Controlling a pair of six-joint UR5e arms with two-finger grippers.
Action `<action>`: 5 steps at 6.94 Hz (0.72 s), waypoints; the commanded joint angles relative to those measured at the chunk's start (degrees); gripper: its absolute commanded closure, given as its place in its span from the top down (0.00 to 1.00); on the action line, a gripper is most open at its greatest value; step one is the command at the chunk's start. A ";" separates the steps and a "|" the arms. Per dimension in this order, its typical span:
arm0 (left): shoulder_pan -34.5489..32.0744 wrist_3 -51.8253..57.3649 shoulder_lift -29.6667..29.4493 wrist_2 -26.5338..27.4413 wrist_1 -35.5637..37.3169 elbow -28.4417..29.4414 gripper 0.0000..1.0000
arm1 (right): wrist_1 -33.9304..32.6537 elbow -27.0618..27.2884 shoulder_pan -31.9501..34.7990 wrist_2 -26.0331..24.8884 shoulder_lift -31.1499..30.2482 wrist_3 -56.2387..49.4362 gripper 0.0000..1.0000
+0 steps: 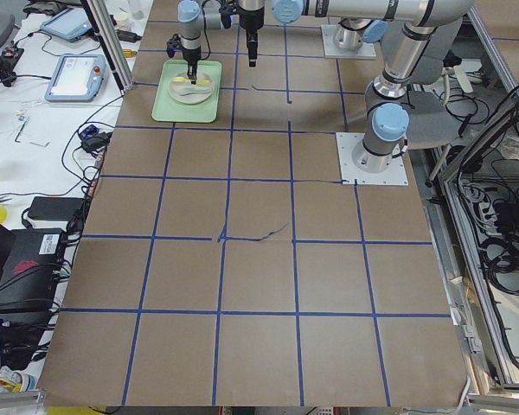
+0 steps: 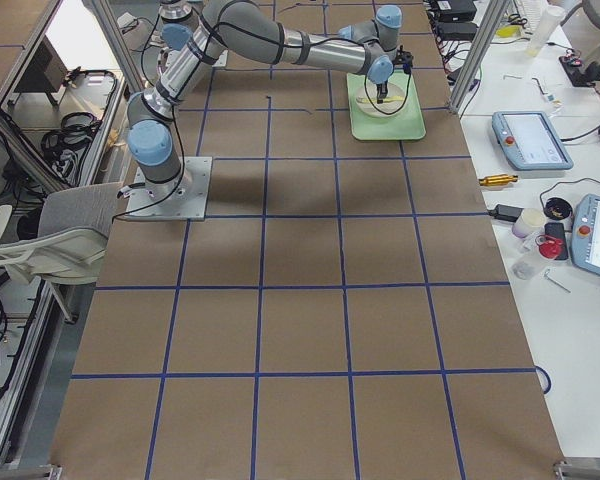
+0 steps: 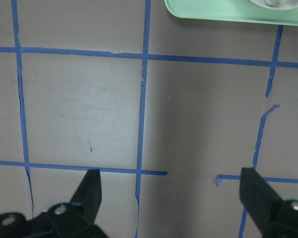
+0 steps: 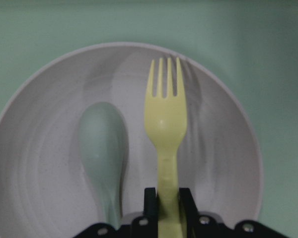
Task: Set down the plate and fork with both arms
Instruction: 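Lift the fork out and set it on the tray beside the plate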
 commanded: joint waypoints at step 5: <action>0.00 -0.09 -0.35 -0.09 0.07 -0.26 1.00 | -6.95 10.11 -6.97 0.78 -1.91 -11.39 0.02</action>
